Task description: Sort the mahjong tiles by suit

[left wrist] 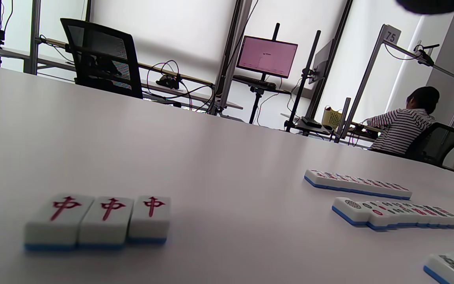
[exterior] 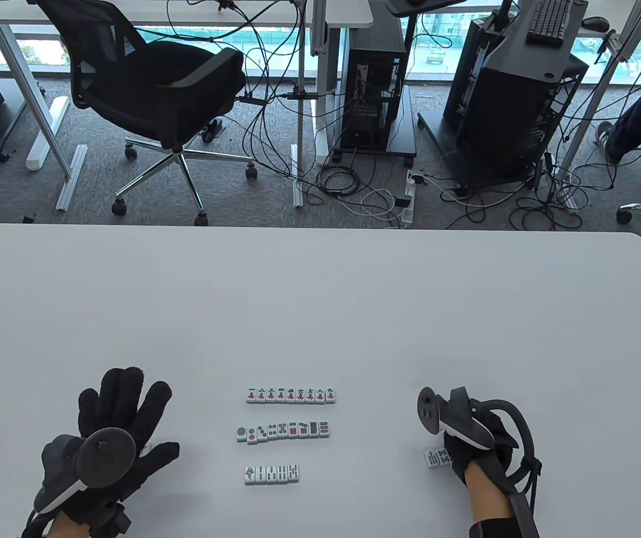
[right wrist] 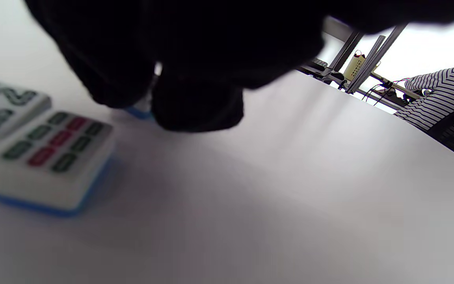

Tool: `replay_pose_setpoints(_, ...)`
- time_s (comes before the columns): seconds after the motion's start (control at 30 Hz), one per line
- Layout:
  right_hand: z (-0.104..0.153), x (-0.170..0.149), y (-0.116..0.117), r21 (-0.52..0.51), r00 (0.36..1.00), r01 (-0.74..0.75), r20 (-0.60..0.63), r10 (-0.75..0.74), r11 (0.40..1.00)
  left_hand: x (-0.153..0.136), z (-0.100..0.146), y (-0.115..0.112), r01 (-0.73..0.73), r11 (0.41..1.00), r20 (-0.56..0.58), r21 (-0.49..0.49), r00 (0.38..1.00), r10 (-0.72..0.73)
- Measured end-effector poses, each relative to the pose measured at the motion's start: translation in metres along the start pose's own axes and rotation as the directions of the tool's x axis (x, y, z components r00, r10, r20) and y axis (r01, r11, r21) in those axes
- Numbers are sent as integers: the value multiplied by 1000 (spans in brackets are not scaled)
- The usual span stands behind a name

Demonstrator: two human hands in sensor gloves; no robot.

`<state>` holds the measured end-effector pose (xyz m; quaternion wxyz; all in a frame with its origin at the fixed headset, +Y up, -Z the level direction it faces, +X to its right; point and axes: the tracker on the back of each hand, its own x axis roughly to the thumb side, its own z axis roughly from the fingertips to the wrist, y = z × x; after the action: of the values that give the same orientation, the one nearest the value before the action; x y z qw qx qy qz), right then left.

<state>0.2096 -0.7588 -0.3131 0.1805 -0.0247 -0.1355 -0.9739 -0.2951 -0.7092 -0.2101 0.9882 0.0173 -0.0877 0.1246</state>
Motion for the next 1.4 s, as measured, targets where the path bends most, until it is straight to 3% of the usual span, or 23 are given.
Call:
replay_pose_setpoints(0.2, -5, 7, 3, -1, 1000, 11, -14, -11, 1000, 0, 0, 0, -4, 1000, 0, 0, 1000, 4)
replay_pose_setpoints(0.3, 1, 8, -1, -143, 1000, 0, 12, 2, 990, 1, 0, 1, -4, 1000, 6, 7, 1000, 4)
replay_pose_setpoints(0.47, 28, 40, -26, -439, 994, 24, 106, 25, 898, 2, 0, 1, -7, 1000, 8, 6, 1000, 7)
replay_pose_setpoints(0.6, 48, 81, -44, -502, 974, 121, 228, -4, 856, 2, 0, 1, -1, 1000, 7, 2, 1000, 1)
replay_pose_setpoints(0.73, 64, 126, -52, -468, 926, 183, 377, 8, 865, 2, 0, 0, -6, 1000, 6, -5, 1000, 6)
replay_pose_setpoints(1.0, 78, 190, -53, -250, 833, 127, 552, 33, 960, 2, 0, 0, -9, 1000, 11, -2, 1000, 9)
replay_pose_setpoints(1.17, 73, 203, -49, -211, 820, 102, 571, 38, 972, 2, 0, 0, -10, 1000, 15, -1, 1000, 10)
replay_pose_setpoints(1.4, 73, 197, -48, -201, 802, 123, 598, 22, 972, 2, 0, 0, -9, 1000, 15, -1, 1000, 9)
